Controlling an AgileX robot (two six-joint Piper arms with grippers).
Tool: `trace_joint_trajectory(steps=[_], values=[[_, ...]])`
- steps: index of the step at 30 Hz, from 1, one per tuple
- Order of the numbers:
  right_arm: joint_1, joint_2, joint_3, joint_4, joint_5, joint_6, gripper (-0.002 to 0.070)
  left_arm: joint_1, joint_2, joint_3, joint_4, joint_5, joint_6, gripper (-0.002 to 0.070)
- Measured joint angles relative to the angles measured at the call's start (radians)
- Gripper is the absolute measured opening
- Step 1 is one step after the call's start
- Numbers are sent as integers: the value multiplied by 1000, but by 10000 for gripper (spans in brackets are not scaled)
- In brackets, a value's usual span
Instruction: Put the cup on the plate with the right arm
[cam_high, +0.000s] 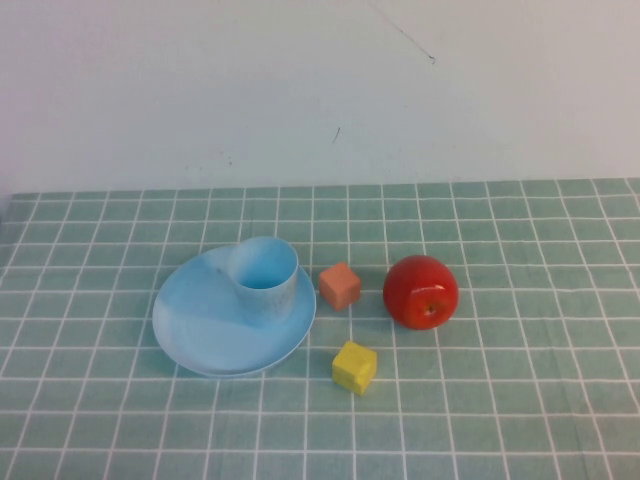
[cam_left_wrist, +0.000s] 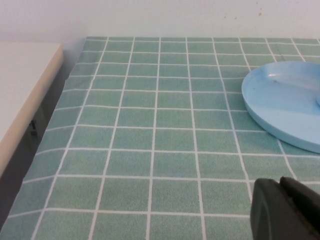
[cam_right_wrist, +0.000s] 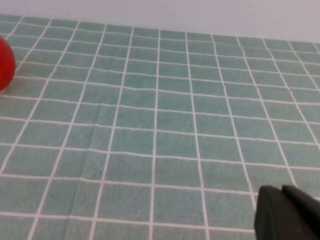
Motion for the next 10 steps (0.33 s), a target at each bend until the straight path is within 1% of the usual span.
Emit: trace_joint_trajectory(steps=[10], values=[[0, 0, 0, 0, 0, 4, -2, 0, 0, 0, 0, 0, 2, -3]])
